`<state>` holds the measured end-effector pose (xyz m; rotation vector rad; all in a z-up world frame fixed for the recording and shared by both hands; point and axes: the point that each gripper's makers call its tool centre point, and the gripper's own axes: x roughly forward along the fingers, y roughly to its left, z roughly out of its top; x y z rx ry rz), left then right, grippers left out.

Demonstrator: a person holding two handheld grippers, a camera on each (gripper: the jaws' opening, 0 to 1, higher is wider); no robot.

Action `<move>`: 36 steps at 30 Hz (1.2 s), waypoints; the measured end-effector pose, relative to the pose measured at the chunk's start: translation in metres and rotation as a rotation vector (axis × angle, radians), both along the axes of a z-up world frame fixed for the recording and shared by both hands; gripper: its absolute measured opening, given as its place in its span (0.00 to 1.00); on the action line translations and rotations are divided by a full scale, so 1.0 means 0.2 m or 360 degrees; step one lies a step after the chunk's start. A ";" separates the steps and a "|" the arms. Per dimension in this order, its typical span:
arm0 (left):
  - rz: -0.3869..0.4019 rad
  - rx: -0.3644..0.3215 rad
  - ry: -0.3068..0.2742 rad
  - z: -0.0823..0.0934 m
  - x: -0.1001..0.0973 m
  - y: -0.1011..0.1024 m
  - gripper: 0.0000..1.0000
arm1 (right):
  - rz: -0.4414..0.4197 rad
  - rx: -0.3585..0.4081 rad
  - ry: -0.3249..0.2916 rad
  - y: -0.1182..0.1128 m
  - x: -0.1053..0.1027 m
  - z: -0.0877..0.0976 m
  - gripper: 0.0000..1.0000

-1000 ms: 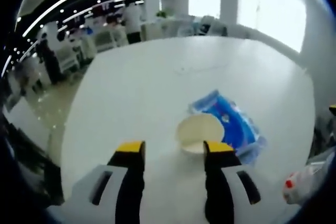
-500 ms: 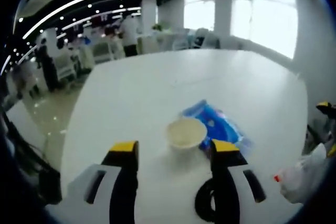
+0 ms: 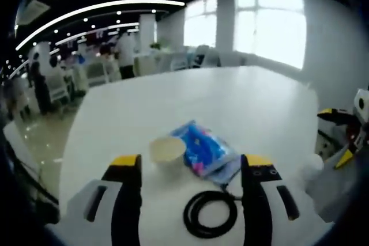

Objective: Arrange the tabletop items into an orderly group along one side of the table until the central work area is clear of visible clutter.

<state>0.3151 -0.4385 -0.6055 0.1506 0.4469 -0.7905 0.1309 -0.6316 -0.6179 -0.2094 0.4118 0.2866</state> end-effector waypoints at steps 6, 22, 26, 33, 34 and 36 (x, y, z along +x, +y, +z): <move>-0.0088 -0.0040 -0.0011 0.01 -0.11 -0.06 0.74 | 0.0004 -0.0006 0.0002 0.00 0.00 0.00 1.00; -0.0290 -0.0063 0.0024 -0.05 -0.29 -0.13 0.84 | 0.0007 -0.0020 0.0011 0.00 0.00 -0.01 1.00; -0.0261 -0.0063 0.0056 -0.07 -0.28 -0.11 0.85 | 0.0008 -0.0022 0.0015 0.00 0.00 -0.01 0.99; -0.0292 -0.0062 0.0062 -0.08 -0.33 -0.11 0.86 | 0.0007 -0.0028 0.0024 0.00 -0.01 -0.02 0.99; -0.0297 -0.0062 0.0063 -0.08 -0.33 -0.10 0.86 | 0.0008 -0.0029 0.0024 0.00 -0.01 -0.02 0.98; -0.0305 -0.0058 0.0065 -0.09 -0.34 -0.10 0.87 | 0.0007 -0.0031 0.0025 0.00 -0.01 -0.02 0.98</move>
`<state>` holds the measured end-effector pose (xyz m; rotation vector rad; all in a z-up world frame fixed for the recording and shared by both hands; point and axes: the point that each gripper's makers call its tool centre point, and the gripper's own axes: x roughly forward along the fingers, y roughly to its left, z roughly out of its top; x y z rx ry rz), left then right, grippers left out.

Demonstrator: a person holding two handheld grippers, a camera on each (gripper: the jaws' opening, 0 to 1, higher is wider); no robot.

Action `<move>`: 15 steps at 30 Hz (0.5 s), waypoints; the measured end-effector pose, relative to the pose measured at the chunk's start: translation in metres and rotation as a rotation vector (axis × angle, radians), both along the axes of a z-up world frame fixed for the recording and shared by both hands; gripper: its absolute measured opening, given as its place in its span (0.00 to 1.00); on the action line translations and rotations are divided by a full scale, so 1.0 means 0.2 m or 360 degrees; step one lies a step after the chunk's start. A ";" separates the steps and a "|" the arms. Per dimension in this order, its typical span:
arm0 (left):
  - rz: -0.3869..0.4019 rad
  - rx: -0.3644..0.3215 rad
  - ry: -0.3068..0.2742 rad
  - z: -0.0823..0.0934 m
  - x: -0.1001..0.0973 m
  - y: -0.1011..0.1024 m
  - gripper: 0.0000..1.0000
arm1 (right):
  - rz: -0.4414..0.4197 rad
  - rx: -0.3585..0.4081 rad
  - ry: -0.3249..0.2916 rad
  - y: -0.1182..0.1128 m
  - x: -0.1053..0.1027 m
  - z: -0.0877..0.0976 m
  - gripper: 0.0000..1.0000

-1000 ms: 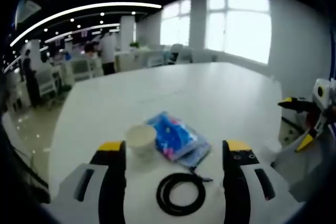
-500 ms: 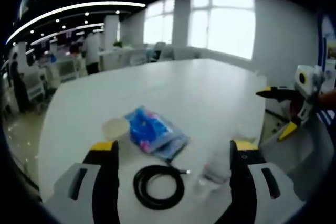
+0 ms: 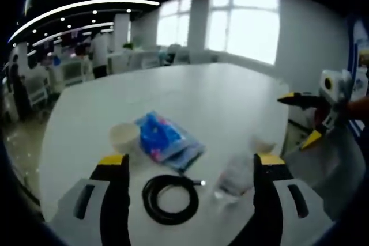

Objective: Arrange the tabletop items into an orderly group along one side of the table until the central work area is clear of visible clutter.

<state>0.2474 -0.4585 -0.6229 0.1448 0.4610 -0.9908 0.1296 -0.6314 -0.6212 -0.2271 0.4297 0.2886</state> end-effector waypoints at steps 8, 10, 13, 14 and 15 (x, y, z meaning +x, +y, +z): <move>-0.0080 0.0000 0.0029 -0.03 -0.06 -0.04 0.89 | -0.0003 -0.0005 0.0001 0.00 0.00 0.00 0.98; -0.0100 0.0014 0.0040 -0.05 -0.09 -0.06 0.88 | -0.0003 -0.0005 0.0001 0.00 0.00 0.00 0.98; -0.0121 0.0012 0.0051 -0.07 -0.12 -0.09 0.88 | -0.0005 -0.0006 0.0000 0.00 0.00 0.00 0.98; -0.0127 0.0013 0.0054 -0.07 -0.12 -0.10 0.88 | -0.0006 -0.0006 0.0000 -0.01 0.00 0.00 0.98; -0.0136 0.0015 0.0055 -0.07 -0.14 -0.12 0.88 | -0.0006 -0.0006 0.0000 0.00 0.00 0.00 0.98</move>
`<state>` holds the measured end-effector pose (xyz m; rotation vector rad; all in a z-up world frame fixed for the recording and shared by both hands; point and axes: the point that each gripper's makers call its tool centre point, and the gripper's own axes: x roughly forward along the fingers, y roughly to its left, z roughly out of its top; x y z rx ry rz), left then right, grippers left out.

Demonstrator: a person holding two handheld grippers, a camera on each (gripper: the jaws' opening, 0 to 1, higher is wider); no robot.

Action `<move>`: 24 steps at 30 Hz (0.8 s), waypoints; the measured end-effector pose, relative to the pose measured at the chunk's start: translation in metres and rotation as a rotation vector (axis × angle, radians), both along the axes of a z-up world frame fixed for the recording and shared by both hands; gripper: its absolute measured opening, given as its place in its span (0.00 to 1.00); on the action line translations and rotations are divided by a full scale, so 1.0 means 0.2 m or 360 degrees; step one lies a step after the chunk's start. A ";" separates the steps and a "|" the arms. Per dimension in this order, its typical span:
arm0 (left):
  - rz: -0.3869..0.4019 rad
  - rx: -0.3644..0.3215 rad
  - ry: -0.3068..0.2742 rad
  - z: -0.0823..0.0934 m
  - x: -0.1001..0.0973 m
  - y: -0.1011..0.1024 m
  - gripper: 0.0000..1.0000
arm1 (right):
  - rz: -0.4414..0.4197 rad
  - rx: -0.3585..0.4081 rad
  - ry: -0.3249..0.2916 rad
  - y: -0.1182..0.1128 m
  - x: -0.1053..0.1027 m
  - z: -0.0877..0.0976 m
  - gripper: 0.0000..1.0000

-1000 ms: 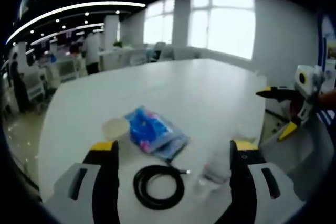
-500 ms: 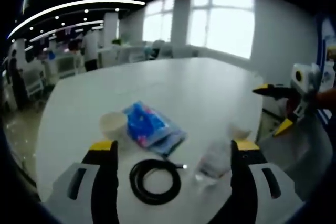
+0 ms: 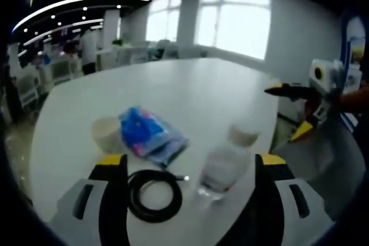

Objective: Arrange the tabletop items into an orderly group along one side of the table until the central work area is clear of visible clutter.

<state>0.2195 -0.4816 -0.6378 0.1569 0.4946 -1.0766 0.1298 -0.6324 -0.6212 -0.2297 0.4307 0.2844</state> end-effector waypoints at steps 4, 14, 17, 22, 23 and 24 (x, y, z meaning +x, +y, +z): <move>-0.0014 -0.0002 0.0022 -0.03 -0.03 -0.04 0.88 | 0.0000 -0.0002 -0.0001 0.00 0.00 0.00 0.98; -0.0067 0.0036 0.0068 -0.11 -0.09 -0.12 0.86 | 0.0000 -0.0007 -0.0003 0.00 0.00 0.00 0.98; -0.0067 0.0045 0.0088 -0.13 -0.10 -0.14 0.85 | 0.0000 -0.0006 -0.0005 0.00 0.00 0.00 0.98; -0.0066 0.0077 0.0103 -0.16 -0.12 -0.16 0.82 | 0.0005 -0.0004 -0.0005 0.00 0.00 0.00 0.98; -0.0066 0.0084 0.0103 -0.17 -0.12 -0.16 0.82 | 0.0005 -0.0006 -0.0005 0.00 0.00 0.00 0.98; -0.0070 0.0091 0.0103 -0.17 -0.13 -0.16 0.81 | 0.0005 -0.0007 -0.0005 0.00 0.00 0.00 0.98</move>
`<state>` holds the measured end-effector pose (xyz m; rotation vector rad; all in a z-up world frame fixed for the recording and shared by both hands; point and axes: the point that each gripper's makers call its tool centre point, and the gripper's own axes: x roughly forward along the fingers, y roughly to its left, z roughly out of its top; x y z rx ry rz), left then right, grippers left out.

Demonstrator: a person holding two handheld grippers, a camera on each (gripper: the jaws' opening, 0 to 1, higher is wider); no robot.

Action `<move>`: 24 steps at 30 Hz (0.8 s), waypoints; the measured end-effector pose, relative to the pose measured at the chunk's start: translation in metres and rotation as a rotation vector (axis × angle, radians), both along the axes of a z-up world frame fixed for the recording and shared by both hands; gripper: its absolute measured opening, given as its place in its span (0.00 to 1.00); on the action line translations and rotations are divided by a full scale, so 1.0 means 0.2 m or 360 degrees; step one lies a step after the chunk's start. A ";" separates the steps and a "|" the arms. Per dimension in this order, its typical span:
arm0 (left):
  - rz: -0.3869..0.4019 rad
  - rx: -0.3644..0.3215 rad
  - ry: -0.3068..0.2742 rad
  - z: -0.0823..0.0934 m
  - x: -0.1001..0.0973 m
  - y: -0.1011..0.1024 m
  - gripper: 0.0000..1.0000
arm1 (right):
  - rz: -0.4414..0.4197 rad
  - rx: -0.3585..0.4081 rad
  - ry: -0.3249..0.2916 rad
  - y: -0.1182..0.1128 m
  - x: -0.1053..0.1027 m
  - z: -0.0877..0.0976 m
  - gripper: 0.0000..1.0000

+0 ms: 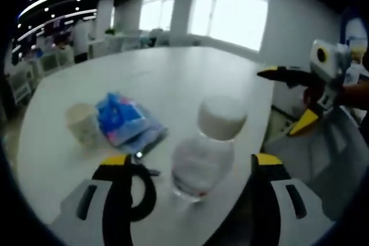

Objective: Arrange the tabletop items into an orderly group along one side of the table until the central work area is clear of visible clutter.

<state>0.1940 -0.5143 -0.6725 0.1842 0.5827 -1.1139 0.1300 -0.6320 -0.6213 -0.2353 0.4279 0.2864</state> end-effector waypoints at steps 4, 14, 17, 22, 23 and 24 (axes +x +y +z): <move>-0.0019 -0.0003 -0.0001 -0.01 -0.01 -0.01 0.73 | 0.0000 -0.0001 -0.0001 0.00 0.00 0.00 0.98; 0.0030 0.0044 0.0021 -0.06 0.01 -0.06 0.55 | 0.0002 -0.0019 0.0005 0.00 0.00 -0.01 0.97; 0.0046 0.0051 0.0014 -0.07 0.00 -0.07 0.54 | 0.0001 -0.0025 0.0007 0.00 0.00 -0.01 0.96; 0.0063 0.0057 -0.0008 -0.07 0.00 -0.10 0.49 | 0.0002 -0.0034 0.0010 0.00 0.00 -0.01 0.95; 0.0070 0.0056 0.0000 -0.08 0.00 -0.10 0.48 | 0.0002 -0.0034 0.0010 0.00 0.00 -0.01 0.95; 0.0075 0.0058 0.0000 -0.08 0.00 -0.11 0.48 | 0.0002 -0.0035 0.0011 0.00 0.00 -0.01 0.95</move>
